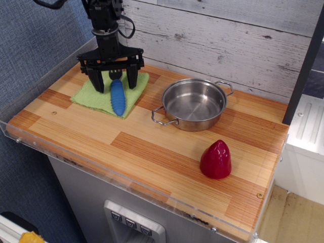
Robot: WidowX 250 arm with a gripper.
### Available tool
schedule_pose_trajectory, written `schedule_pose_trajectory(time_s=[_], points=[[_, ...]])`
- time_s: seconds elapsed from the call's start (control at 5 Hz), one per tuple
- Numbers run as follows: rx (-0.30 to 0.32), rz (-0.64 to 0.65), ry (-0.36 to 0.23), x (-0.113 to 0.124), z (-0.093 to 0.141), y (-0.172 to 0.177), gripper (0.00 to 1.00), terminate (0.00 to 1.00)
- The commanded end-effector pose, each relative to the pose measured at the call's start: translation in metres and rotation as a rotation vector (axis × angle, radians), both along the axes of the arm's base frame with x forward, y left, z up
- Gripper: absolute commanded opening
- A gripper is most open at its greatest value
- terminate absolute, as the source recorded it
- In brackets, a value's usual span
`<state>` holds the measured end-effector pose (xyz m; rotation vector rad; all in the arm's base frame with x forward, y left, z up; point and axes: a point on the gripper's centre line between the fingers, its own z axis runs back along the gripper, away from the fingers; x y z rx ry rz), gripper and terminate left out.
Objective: Move blue fork on top of green cloth
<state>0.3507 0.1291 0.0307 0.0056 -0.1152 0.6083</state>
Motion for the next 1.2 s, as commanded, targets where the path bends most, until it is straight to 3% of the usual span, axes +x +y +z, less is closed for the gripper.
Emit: schedule_pose_trajectory(time_s=[0.0, 0.4, 0.8, 1.0], points=[[0.064, -0.050, -0.032, -0.019, 0.061, -0.005, 1.00, 0.00], [0.064, -0.226, -0.044, -0.045, 0.091, -0.026, 1.00, 0.00], [0.070, -0.361, -0.086, -0.052, 0.103, -0.078, 1.00, 0.00], [0.060, -0.465, -0.098, -0.054, 0.105, -0.111, 1.00, 1.00]])
